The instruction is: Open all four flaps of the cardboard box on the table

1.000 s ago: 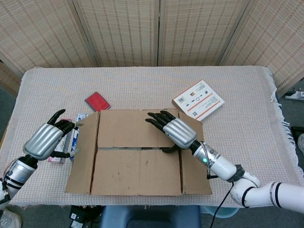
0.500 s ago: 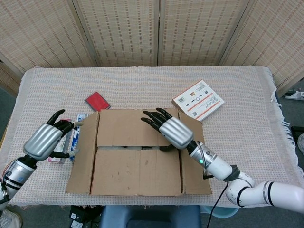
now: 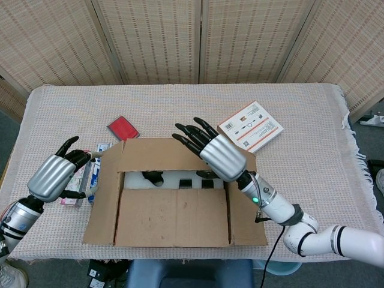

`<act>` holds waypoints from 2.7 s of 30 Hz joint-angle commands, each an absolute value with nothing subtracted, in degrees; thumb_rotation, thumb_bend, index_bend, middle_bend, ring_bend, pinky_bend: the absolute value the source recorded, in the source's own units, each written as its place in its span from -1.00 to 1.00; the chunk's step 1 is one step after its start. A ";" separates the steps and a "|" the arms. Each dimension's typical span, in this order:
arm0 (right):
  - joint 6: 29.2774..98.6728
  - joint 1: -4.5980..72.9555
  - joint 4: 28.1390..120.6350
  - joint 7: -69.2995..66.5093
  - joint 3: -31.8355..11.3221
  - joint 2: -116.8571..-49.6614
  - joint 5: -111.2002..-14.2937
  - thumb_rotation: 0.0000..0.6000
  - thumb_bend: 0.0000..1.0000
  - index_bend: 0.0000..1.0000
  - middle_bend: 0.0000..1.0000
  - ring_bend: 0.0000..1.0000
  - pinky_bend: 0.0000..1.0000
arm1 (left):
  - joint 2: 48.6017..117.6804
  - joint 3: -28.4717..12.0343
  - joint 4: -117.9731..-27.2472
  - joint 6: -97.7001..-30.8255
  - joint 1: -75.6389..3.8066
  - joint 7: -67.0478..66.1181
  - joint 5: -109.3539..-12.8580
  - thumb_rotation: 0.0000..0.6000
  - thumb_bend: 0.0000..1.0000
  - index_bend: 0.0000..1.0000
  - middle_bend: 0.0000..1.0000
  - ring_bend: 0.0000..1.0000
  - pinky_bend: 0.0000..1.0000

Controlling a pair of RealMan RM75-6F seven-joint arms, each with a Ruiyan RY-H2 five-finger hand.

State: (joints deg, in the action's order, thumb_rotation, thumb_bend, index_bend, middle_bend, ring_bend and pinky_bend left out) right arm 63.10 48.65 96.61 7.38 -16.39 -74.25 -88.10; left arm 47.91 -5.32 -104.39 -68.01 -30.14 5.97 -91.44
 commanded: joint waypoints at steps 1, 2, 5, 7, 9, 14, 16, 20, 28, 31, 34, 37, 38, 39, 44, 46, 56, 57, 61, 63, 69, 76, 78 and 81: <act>63.58 49.43 95.65 9.13 -17.71 -74.64 -87.03 1.00 -0.75 -1.00 -0.91 -0.76 -1.00 | 47.79 -5.33 -104.44 -67.93 -30.10 6.01 -91.49 0.37 -0.43 -0.54 -0.25 -0.36 -1.00; 63.54 49.63 95.37 9.55 -18.10 -74.79 -86.46 1.00 -0.75 -1.00 -0.91 -0.75 -1.00 | 47.75 -5.33 -104.45 -67.94 -30.06 6.02 -91.52 0.37 -0.43 -0.54 -0.25 -0.36 -1.00; 63.29 50.43 94.15 10.09 -19.47 -75.47 -84.40 1.00 -0.75 -1.00 -0.90 -0.74 -1.00 | 47.72 -5.40 -104.42 -68.03 -29.98 6.23 -91.61 0.38 -0.43 -0.54 -0.25 -0.36 -1.00; 62.92 51.19 92.91 10.20 -20.54 -75.97 -82.87 1.00 -0.75 -1.00 -0.90 -0.74 -1.00 | 47.65 -5.44 -104.39 -67.96 -29.98 6.26 -91.64 0.38 -0.43 -0.54 -0.25 -0.36 -1.00; 62.43 51.99 91.66 9.90 -21.61 -76.47 -81.27 1.00 -0.75 -1.00 -0.90 -0.74 -1.00 | 47.60 -5.47 -104.43 -68.03 -29.92 6.33 -91.77 0.38 -0.43 -0.54 -0.25 -0.36 -1.00; 60.86 54.13 88.09 9.91 -23.72 -77.62 -77.69 1.00 -0.75 -1.00 -0.90 -0.74 -1.00 | 47.42 -5.40 -104.48 -68.26 -29.70 6.33 -92.20 0.38 -0.43 -0.54 -0.25 -0.36 -1.00; 60.39 55.15 85.98 10.86 -24.60 -78.41 -75.92 1.00 -0.75 -1.00 -0.90 -0.74 -1.00 | 47.33 -5.41 -104.56 -68.30 -29.64 6.32 -92.30 0.38 -0.43 -0.54 -0.25 -0.36 -1.00; 58.66 57.13 81.09 11.79 -26.25 -80.37 -71.10 1.00 -0.75 -1.00 -0.90 -0.74 -1.00 | 47.19 -5.38 -104.69 -68.55 -29.43 6.38 -92.56 0.37 -0.43 -0.54 -0.25 -0.36 -1.00; 56.50 60.24 71.45 14.60 -28.12 -83.53 -63.81 1.00 -0.75 -1.00 -0.90 -0.75 -1.00 | 47.26 -5.30 -104.48 -68.21 -29.32 6.54 -92.48 0.38 -0.43 -0.54 -0.25 -0.36 -1.00; 56.71 60.34 70.59 14.46 -28.28 -83.56 -62.82 1.00 -0.75 -1.00 -0.90 -0.76 -1.00 | 47.27 -5.27 -104.52 -68.16 -29.26 6.47 -92.53 0.38 -0.43 -0.54 -0.25 -0.36 -1.00; 57.20 59.29 73.07 12.79 -28.17 -82.23 -62.82 1.00 -0.75 -1.00 -0.90 -0.75 -1.00 | 47.26 -5.29 -104.46 -68.07 -29.22 6.42 -92.39 0.38 -0.43 -0.54 -0.25 -0.36 -1.00; 57.30 57.18 79.05 10.53 -27.49 -79.24 -63.46 1.00 -0.75 -1.00 -0.90 -0.72 -1.00 | 47.35 -5.38 -104.27 -67.95 -29.19 6.50 -92.02 0.38 -0.43 -0.54 -0.25 -0.36 -1.00; 56.93 56.11 82.26 9.53 -27.02 -77.58 -63.70 1.00 -0.75 -1.00 -0.90 -0.68 -1.00 | 47.42 -5.43 -104.19 -67.92 -29.18 6.50 -91.86 0.38 -0.43 -0.54 -0.25 -0.36 -1.00; 56.79 55.83 83.11 9.30 -26.86 -77.13 -63.76 1.00 -0.75 -1.00 -0.90 -0.65 -1.00 | 47.44 -5.45 -104.17 -67.93 -29.17 6.51 -91.81 0.38 -0.43 -0.54 -0.25 -0.36 -1.00; 52.03 50.36 99.64 4.22 -23.67 -67.43 -63.41 1.00 -0.75 -1.00 -0.85 -0.61 -1.00 | 47.58 -5.74 -103.97 -67.99 -29.07 6.48 -91.09 0.38 -0.43 -0.54 -0.25 -0.36 -1.00; 49.80 48.85 104.21 1.67 -22.76 -64.09 -63.27 1.00 -0.75 -1.00 -0.83 -0.63 -1.00 | 47.60 -5.88 -104.05 -68.12 -29.01 6.47 -90.91 0.38 -0.43 -0.54 -0.25 -0.36 -1.00; 38.41 43.82 115.60 -16.61 -19.99 -52.79 -69.46 0.70 -0.75 -0.99 -0.69 -0.71 -1.00 | 47.92 -6.06 -104.36 -68.06 -28.91 6.12 -90.57 0.38 -0.43 -0.54 -0.25 -0.37 -1.00; 37.58 43.62 115.78 -18.39 -19.92 -52.28 -70.19 0.59 -0.75 -0.98 -0.67 -0.70 -1.00 | 47.91 -6.12 -104.40 -68.11 -28.90 6.23 -90.51 0.38 -0.43 -0.54 -0.25 -0.37 -1.00; 33.88 43.48 115.66 -25.60 -19.87 -50.61 -73.51 0.30 -0.79 -0.86 -0.64 -0.66 -1.00 | 47.75 -6.13 -104.66 -68.03 -28.94 6.61 -90.73 0.37 -0.44 -0.54 -0.25 -0.38 -1.00; 32.45 43.76 115.04 -28.11 -19.63 -50.42 -75.42 0.15 -0.84 -0.81 -0.63 -0.66 -1.00 | 47.68 -6.07 -104.84 -67.94 -28.94 6.75 -90.86 0.34 -0.45 -0.54 -0.25 -0.38 -1.00; 27.67 46.25 113.11 -31.60 -18.21 -51.15 -78.90 0.10 -0.90 -0.75 -0.55 -0.58 -1.00 | 47.58 -6.02 -105.20 -67.71 -28.95 7.43 -90.94 0.04 -0.45 -0.54 -0.25 -0.40 -1.00; 25.74 48.79 111.42 -32.30 -17.10 -53.07 -80.55 0.10 -0.91 -0.75 -0.49 -0.57 -1.00 | 47.41 -5.90 -105.21 -67.74 -28.83 8.18 -91.22 -0.18 -0.45 -0.53 -0.25 -0.41 -1.00; 25.47 49.38 111.21 -32.34 -16.83 -53.51 -80.51 0.10 -0.91 -0.75 -0.49 -0.57 -1.00 | 47.43 -5.88 -105.12 -67.83 -28.76 8.37 -91.26 -0.19 -0.45 -0.53 -0.25 -0.41 -1.00; 24.86 50.24 111.06 -32.17 -16.38 -53.85 -80.53 0.10 -0.91 -0.75 -0.48 -0.58 -1.00 | 47.42 -5.79 -105.00 -67.79 -28.68 8.58 -91.32 -0.20 -0.45 -0.53 -0.25 -0.41 -1.00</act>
